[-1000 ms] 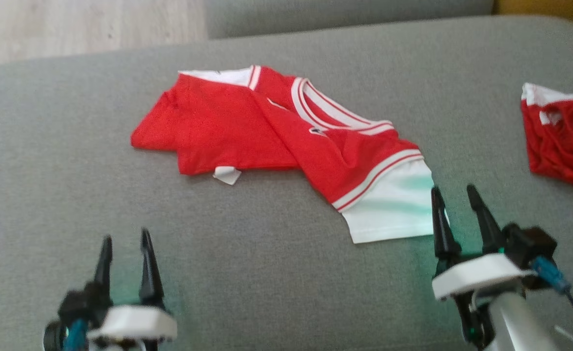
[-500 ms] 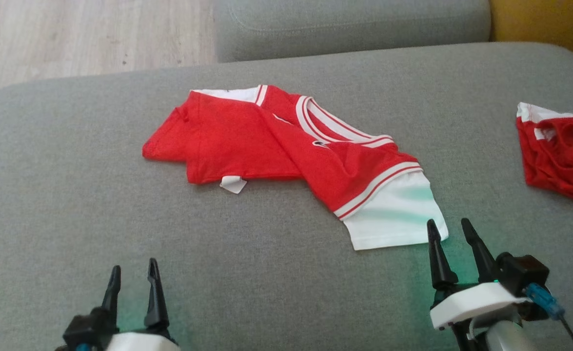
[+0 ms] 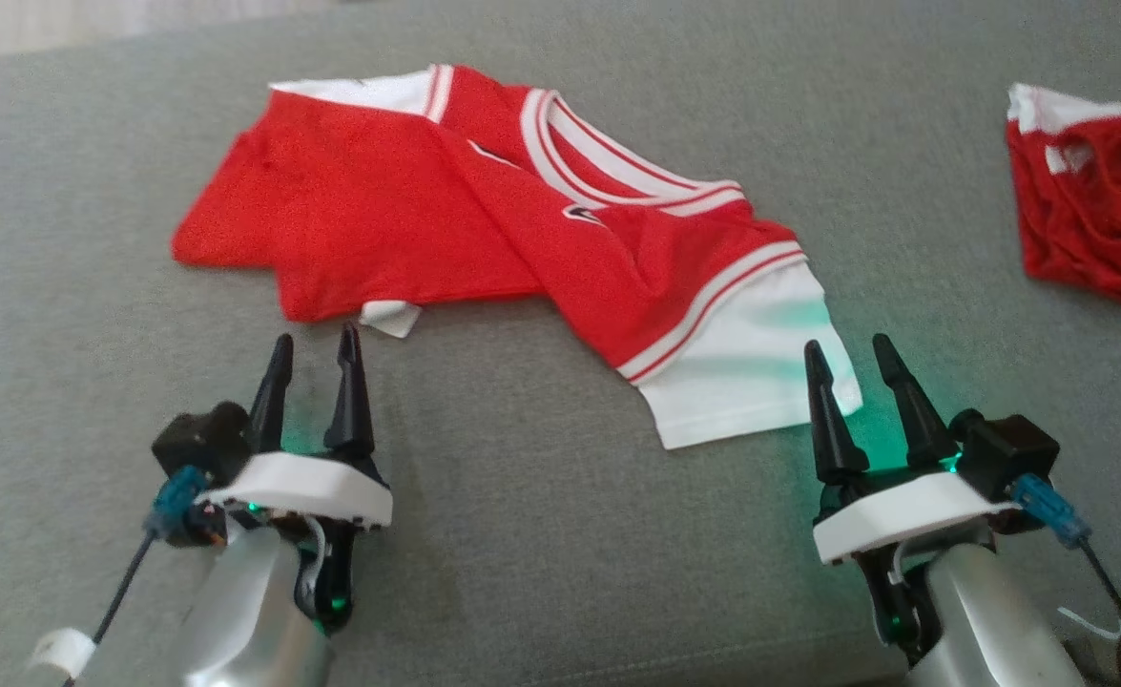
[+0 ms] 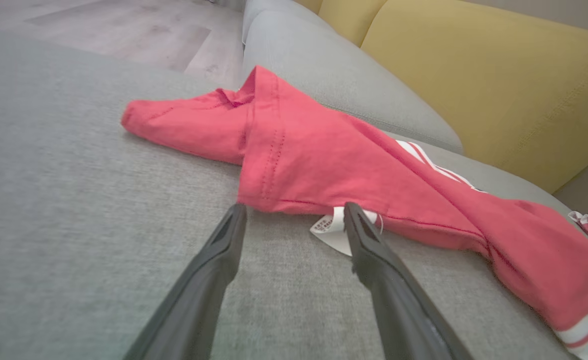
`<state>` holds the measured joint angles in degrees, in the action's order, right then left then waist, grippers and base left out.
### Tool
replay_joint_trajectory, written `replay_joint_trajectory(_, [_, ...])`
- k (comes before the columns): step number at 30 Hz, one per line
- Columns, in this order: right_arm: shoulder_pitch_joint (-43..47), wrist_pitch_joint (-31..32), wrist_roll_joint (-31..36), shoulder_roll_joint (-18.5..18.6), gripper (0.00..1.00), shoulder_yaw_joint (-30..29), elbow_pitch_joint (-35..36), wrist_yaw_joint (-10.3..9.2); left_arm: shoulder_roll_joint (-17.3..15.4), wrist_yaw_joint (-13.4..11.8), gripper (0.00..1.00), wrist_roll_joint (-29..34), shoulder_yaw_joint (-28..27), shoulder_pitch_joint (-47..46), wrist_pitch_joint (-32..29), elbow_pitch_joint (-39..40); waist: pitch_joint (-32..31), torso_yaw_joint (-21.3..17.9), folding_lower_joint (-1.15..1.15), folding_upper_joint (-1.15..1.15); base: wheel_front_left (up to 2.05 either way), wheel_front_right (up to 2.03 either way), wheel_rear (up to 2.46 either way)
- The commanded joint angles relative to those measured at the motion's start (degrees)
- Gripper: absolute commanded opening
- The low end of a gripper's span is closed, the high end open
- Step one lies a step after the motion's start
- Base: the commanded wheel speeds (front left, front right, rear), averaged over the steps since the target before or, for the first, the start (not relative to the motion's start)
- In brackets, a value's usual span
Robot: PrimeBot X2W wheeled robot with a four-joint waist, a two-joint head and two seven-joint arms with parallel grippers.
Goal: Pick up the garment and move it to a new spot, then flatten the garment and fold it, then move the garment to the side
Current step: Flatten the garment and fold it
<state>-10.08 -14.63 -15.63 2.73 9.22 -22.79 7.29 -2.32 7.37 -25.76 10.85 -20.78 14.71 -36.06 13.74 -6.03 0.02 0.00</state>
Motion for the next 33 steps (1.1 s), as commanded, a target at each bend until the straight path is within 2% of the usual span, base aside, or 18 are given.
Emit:
replay_joint_trajectory(1, [-1.3,-0.4,-0.3,0.1,1.0,1.6,1.9,0.2,-0.8,0.1,1.0,-1.1,-1.7,-2.0,0.3,0.0,3.0,-2.5,-0.02,0.0,0.0,0.0,0.0])
replay_joint_trajectory(12, [-3.0,-0.4,-0.5,0.1,1.0,0.9,2.6,0.2,-1.9,0.1,1.0,-8.4,-1.6,-5.0,0.3,-2.3,6.3,-3.7,-0.02,0.0,0.0,0.0,0.0])
replay_joint_trajectory(18, [-4.1,-0.4,-0.7,0.1,1.0,1.5,2.8,0.2,-2.1,0.1,1.0,-8.3,-1.9,-5.1,0.3,0.4,6.8,-3.2,-0.02,0.0,0.0,0.0,0.0])
replay_joint_trajectory(20, [-4.3,-0.4,-0.7,0.1,1.0,1.7,2.8,0.2,-2.1,0.1,0.0,-8.5,-0.7,-4.9,0.3,0.3,6.8,-3.2,-0.02,0.0,0.0,0.0,0.0])
replay_joint_trajectory(24, [-4.4,-0.4,-0.7,0.1,1.0,1.7,2.7,0.2,-2.4,0.1,0.0,-8.8,0.8,-4.8,0.3,0.6,6.5,-2.8,-0.02,0.0,0.0,0.0,0.0])
replay_joint_trajectory(27, [-3.9,-0.4,-0.6,0.1,1.0,1.1,2.3,0.2,-2.3,0.1,0.0,-8.4,-0.1,-4.1,0.3,2.6,5.1,-2.0,-0.02,0.0,0.0,0.0,0.0])
replay_joint_trajectory(33, [-1.1,-0.4,-1.0,0.1,1.0,0.2,0.9,0.2,-1.5,0.1,0.0,-7.9,-0.5,1.8,0.3,7.8,-1.4,1.6,-0.02,0.0,0.0,0.0,0.0])
